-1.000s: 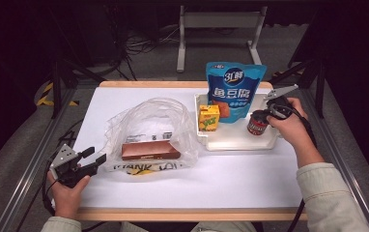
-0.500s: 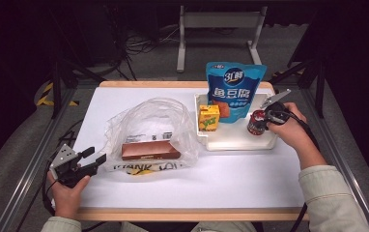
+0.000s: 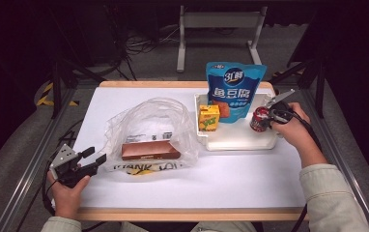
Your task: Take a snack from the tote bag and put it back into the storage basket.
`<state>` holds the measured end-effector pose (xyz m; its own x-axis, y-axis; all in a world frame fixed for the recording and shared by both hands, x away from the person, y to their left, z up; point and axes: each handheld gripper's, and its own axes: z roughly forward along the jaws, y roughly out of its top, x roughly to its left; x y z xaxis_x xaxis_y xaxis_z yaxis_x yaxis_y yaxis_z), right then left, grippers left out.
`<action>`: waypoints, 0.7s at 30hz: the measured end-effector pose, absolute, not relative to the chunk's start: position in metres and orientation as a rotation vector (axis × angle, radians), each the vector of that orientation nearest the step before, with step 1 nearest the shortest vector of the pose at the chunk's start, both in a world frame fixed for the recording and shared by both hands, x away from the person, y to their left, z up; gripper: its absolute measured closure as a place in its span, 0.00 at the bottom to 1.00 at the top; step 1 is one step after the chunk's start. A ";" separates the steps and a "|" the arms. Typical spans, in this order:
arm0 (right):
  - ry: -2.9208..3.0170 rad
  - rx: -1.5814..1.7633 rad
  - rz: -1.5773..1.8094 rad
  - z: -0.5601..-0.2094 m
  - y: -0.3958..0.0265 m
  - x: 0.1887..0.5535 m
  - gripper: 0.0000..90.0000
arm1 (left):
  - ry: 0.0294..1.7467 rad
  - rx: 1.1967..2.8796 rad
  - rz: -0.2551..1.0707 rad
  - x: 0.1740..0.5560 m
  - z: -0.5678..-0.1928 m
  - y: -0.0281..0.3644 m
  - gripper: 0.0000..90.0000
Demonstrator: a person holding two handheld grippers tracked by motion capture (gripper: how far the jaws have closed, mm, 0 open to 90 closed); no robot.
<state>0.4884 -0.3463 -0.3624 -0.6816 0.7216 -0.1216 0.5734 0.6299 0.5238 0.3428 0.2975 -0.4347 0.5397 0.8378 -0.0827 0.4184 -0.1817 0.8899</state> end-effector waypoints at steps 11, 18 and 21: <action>2.499 1.050 0.625 -0.368 -0.347 0.498 1.00 | 1.045 1.796 0.535 0.343 -0.435 0.298 0.46; 2.475 1.052 0.618 -0.369 -0.346 0.502 1.00 | 1.044 1.794 0.535 0.343 -0.435 0.298 0.46; 2.468 1.058 0.613 -0.370 -0.347 0.503 1.00 | 1.044 1.795 0.535 0.343 -0.435 0.298 0.46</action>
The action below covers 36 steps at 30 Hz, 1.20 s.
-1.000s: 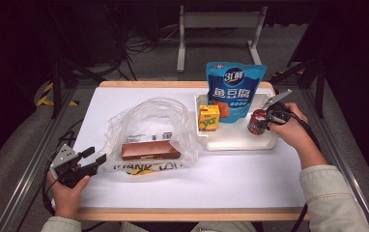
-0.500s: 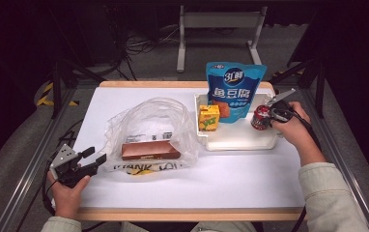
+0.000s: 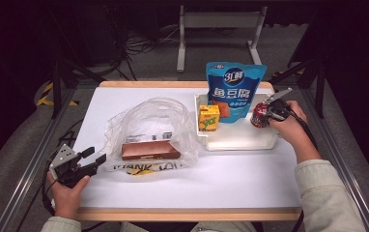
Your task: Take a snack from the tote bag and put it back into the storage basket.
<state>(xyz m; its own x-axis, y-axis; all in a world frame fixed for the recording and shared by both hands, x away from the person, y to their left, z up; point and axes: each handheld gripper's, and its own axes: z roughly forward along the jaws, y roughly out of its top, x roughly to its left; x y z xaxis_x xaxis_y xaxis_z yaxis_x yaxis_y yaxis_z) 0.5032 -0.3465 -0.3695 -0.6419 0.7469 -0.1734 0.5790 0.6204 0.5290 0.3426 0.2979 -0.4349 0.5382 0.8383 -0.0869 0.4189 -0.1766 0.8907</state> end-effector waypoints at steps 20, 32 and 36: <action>2.381 1.080 0.588 -0.373 -0.342 0.516 0.99 | 1.047 1.791 0.536 0.342 -0.435 0.299 0.46; 2.387 1.057 0.762 -0.358 -0.335 0.504 0.82 | 1.049 1.789 0.537 0.343 -0.434 0.297 0.46; 2.340 1.039 0.883 -0.344 -0.331 0.494 0.70 | 1.047 1.791 0.537 0.343 -0.435 0.297 0.46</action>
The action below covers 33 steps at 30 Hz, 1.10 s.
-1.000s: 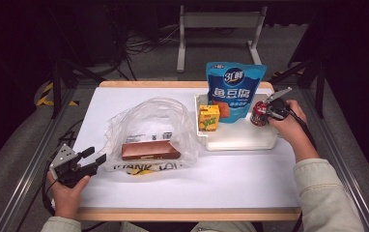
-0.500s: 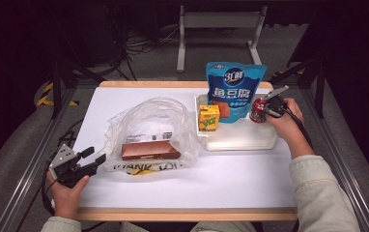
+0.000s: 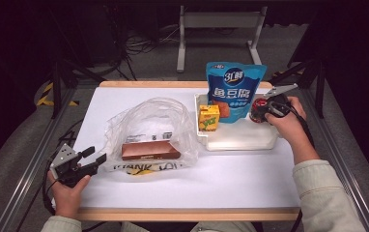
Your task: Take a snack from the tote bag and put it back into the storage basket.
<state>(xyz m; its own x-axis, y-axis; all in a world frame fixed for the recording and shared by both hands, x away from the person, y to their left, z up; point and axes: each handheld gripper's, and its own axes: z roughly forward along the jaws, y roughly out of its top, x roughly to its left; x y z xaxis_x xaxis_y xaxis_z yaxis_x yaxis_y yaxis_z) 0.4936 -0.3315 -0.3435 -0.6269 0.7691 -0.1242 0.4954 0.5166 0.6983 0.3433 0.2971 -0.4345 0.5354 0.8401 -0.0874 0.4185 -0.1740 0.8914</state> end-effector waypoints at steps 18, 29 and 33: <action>2.240 0.979 1.224 -0.305 -0.299 0.466 0.41 | 1.039 1.780 0.546 0.345 -0.433 0.294 0.46; 2.264 0.884 1.334 -0.291 -0.263 0.458 0.40 | 1.044 1.772 0.546 0.344 -0.433 0.297 0.46; 2.279 0.841 1.372 -0.287 -0.245 0.454 0.40 | 1.047 1.767 0.549 0.344 -0.432 0.297 0.46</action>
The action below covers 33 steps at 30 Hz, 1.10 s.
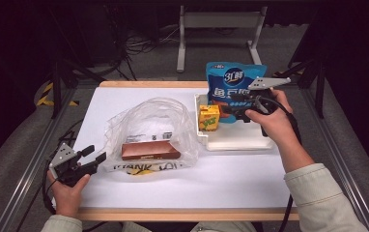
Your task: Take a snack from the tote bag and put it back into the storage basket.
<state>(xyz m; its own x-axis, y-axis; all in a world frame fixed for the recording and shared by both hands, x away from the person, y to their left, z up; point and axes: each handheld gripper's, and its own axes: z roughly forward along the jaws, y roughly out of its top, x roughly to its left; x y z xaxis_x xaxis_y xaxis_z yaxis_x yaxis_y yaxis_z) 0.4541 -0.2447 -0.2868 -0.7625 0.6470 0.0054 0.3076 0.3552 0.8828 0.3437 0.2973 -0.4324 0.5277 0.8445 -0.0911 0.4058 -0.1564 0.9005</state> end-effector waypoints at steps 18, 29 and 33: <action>2.351 0.701 1.436 -0.283 -0.176 0.447 0.36 | 1.046 1.750 0.544 0.345 -0.432 0.297 0.46; 2.413 0.637 1.467 -0.289 -0.140 0.444 0.31 | 1.047 1.747 0.548 0.344 -0.432 0.299 0.46; 2.425 0.634 1.476 -0.291 -0.132 0.444 0.28 | 1.049 1.743 0.550 0.343 -0.432 0.300 0.46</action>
<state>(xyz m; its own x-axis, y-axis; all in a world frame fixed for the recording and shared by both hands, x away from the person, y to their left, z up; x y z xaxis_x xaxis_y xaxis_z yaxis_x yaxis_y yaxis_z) 0.4441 -0.1320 -0.2909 -0.8794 0.4755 0.0257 0.2414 0.3985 0.8848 0.3428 0.2995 -0.4320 0.5228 0.8464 -0.1017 0.3978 -0.1367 0.9072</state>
